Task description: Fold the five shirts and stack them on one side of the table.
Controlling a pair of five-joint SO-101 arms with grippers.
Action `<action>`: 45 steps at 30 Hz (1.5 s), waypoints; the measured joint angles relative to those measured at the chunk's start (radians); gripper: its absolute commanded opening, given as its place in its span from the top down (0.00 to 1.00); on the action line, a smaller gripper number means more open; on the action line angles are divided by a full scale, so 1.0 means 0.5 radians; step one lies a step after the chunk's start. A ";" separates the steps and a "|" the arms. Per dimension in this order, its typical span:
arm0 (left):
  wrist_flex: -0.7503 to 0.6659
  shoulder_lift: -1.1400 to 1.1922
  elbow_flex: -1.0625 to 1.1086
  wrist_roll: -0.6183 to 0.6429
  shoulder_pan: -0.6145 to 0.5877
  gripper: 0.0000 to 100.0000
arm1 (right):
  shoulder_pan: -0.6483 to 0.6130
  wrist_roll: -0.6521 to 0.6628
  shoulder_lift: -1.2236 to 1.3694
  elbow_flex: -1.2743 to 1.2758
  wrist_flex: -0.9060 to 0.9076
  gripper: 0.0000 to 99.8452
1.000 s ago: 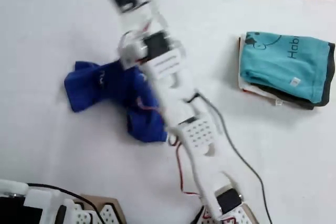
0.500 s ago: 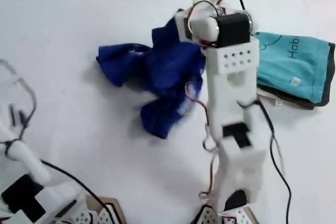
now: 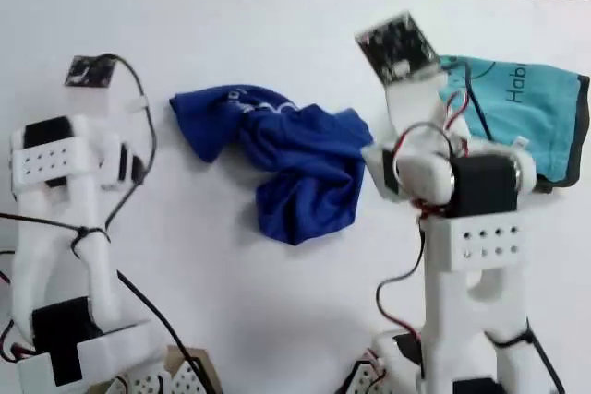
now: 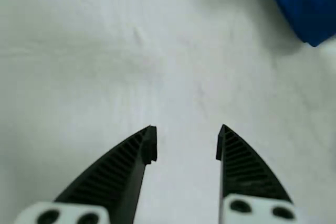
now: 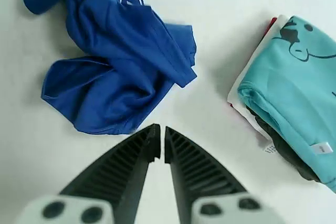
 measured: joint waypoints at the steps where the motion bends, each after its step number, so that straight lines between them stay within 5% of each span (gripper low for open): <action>1: 0.000 0.000 0.000 0.000 0.009 0.79 | 0.012 0.009 -0.043 0.150 -0.098 0.96; 7: 0.046 0.000 0.000 0.000 0.003 0.79 | 0.018 0.009 -0.040 0.743 -0.786 0.79; 15: 0.175 0.000 0.000 0.000 -0.110 0.79 | 0.018 -0.003 0.663 0.764 -1.387 0.79; 24: 0.230 0.000 0.000 0.000 -0.236 0.79 | 0.144 -0.473 1.614 -0.129 -0.872 0.79; 31: 0.230 0.000 0.000 0.000 -0.236 0.79 | 0.209 -0.516 2.044 -0.724 -0.516 0.79; 45: 0.196 0.000 0.000 0.000 -0.239 0.79 | 0.169 -0.516 2.507 -1.135 -0.439 0.79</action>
